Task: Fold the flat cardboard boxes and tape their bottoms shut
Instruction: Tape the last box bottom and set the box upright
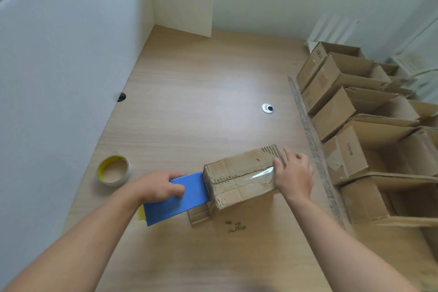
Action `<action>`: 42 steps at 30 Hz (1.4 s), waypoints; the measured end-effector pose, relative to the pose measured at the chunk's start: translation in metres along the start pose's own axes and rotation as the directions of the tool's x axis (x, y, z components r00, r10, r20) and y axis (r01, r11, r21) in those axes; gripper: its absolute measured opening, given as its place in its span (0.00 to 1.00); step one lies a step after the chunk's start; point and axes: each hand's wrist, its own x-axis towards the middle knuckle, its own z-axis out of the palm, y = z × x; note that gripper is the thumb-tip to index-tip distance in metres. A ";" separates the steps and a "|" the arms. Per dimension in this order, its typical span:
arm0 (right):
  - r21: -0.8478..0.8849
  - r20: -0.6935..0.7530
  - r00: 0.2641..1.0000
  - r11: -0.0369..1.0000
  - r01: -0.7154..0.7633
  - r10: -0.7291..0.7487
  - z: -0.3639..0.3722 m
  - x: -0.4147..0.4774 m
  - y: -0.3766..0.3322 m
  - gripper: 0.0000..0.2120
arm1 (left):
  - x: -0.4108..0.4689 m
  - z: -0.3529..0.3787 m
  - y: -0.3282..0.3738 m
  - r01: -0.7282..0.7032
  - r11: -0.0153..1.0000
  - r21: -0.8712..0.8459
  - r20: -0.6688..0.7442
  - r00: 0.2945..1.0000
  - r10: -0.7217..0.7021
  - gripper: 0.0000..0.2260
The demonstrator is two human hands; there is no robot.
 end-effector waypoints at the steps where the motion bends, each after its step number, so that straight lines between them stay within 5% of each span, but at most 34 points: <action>1: -0.075 -0.064 0.994 0.993 0.086 -0.091 -0.002 -0.006 -0.005 0.21 | 0.000 0.000 0.000 0.000 1.000 0.001 -0.007 1.000 0.000 0.22; 3: -0.129 -0.084 0.950 0.949 0.289 -0.301 -0.005 -0.019 -0.019 0.19 | 0.000 0.002 0.000 -0.011 1.000 -0.007 -0.018 1.000 0.011 0.21; 6: -0.129 0.154 0.839 0.831 0.541 -0.522 0.004 -0.048 -0.039 0.16 | -0.001 0.006 0.001 -0.024 0.999 -0.028 -0.044 0.999 0.023 0.19; 11: -0.281 0.429 0.746 0.710 0.646 -0.509 0.039 -0.087 -0.036 0.34 | -0.002 0.021 0.004 -0.043 0.997 -0.060 -0.078 0.996 0.038 0.21; 15: -0.317 0.417 0.691 0.618 0.720 -0.591 0.037 -0.097 -0.036 0.38 | -0.002 0.029 0.001 -0.036 0.996 -0.076 -0.121 0.992 0.027 0.20; 21: -0.246 0.278 0.510 0.453 0.857 -0.814 0.037 -0.107 -0.027 0.26 | 0.000 0.029 0.002 -0.024 0.997 -0.073 -0.131 0.991 0.015 0.19; 24: -0.175 0.192 0.570 0.544 0.821 -0.799 0.028 -0.098 -0.015 0.28 | -0.001 0.031 0.001 -0.034 0.995 -0.091 -0.131 0.991 0.021 0.19; 30: -0.253 0.310 0.683 0.636 0.729 -0.661 0.020 -0.094 -0.017 0.29 | 0.001 0.035 -0.007 -0.025 0.989 -0.145 -0.094 0.996 0.011 0.17; 38: -0.281 0.369 0.658 0.597 0.752 -0.656 0.019 -0.088 -0.019 0.27 | 0.009 0.045 0.011 0.031 0.996 0.086 -0.283 0.959 -0.006 0.29; 42: -0.208 0.364 0.658 0.631 0.747 -0.660 0.026 -0.088 -0.018 0.25 | 0.005 0.060 0.017 0.115 0.969 0.217 -0.382 0.924 -0.024 0.27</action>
